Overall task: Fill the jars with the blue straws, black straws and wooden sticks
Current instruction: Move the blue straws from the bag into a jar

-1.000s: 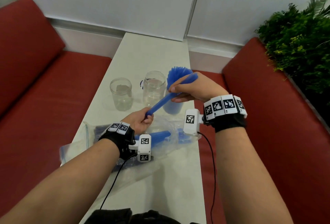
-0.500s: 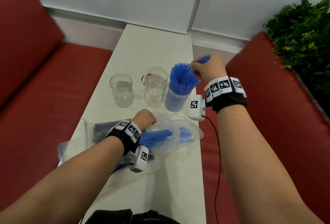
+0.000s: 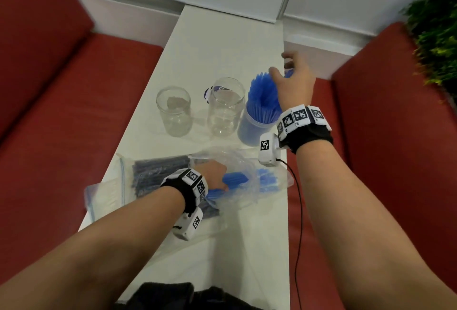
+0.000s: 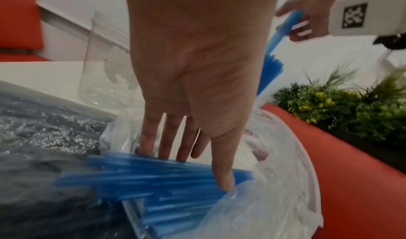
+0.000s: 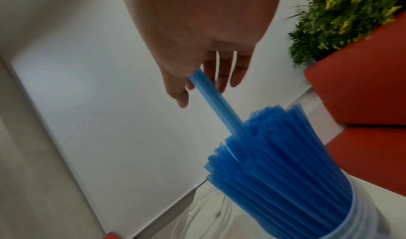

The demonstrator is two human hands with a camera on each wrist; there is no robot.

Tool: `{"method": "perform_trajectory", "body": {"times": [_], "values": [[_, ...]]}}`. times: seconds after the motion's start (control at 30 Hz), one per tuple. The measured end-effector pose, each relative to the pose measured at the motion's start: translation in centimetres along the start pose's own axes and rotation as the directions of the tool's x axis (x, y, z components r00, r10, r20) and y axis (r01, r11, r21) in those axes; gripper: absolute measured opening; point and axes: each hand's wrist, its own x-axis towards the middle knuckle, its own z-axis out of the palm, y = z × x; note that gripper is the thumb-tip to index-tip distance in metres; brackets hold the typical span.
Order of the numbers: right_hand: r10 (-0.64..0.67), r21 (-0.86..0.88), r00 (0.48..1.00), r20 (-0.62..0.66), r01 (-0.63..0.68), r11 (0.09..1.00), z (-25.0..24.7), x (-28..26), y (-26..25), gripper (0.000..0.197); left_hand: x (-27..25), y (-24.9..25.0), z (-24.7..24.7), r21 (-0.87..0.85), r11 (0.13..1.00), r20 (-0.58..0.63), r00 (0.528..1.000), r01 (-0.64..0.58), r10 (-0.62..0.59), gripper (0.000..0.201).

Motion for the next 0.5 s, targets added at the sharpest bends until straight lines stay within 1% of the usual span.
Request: {"method": "perform_trajectory", "body": {"times": [0.07, 0.1, 0.17, 0.23, 0.27, 0.33, 0.37, 0.43, 0.5], "values": [[-0.101, 0.01, 0.995, -0.023, 0.101, 0.995, 0.7, -0.2, -0.2, 0.029, 0.2, 0.0, 0.9, 0.041, 0.999, 0.019, 1.0, -0.009, 0.008, 0.063], [-0.129, -0.013, 0.992, -0.008, 0.128, 0.992, 1.0, -0.3, -0.1, 0.028, 0.2, 0.1, 1.3, 0.06, 0.998, 0.018, 1.0, 0.0, -0.001, 0.067], [-0.142, -0.088, 0.987, 0.072, 0.148, 0.985, 1.8, -0.3, 0.3, 0.033, 0.1, 0.2, 1.8, 0.103, 0.994, -0.005, 1.0, 0.019, -0.018, 0.069], [-0.105, -0.24, 0.977, 0.184, 0.149, 0.959, 2.9, -0.5, 1.0, 0.04, 0.1, 0.1, 2.1, 0.13, 0.991, -0.017, 1.0, 0.028, -0.026, 0.066], [-0.071, -0.345, 0.971, 0.23, 0.15, 0.927, 3.4, -0.7, 1.4, 0.044, 0.1, 0.1, 2.2, 0.14, 0.99, -0.013, 0.999, 0.032, -0.03, 0.065], [0.015, -0.534, 0.948, 0.318, 0.166, 0.829, 4.1, -1.2, 2.5, 0.056, 0.0, 0.1, 2.1, 0.157, 0.987, -0.004, 0.999, 0.044, -0.044, 0.062], [0.048, -0.592, 0.932, 0.359, 0.188, 0.784, 4.4, -1.6, 3.0, 0.064, 0.0, 0.1, 2.1, 0.158, 0.986, -0.001, 0.999, 0.052, -0.052, 0.061], [0.063, -0.633, 0.912, 0.405, 0.23, 0.739, 4.6, -1.7, 3.8, 0.075, -0.1, 0.3, 2.1, 0.15, 0.987, 0.008, 0.998, 0.063, -0.065, 0.057], [0.069, -0.632, 0.921, 0.383, 0.207, 0.747, 4.6, -1.6, 3.8, 0.077, -0.2, 0.4, 2.3, 0.128, 0.989, 0.021, 0.997, 0.069, -0.072, 0.048]]}}
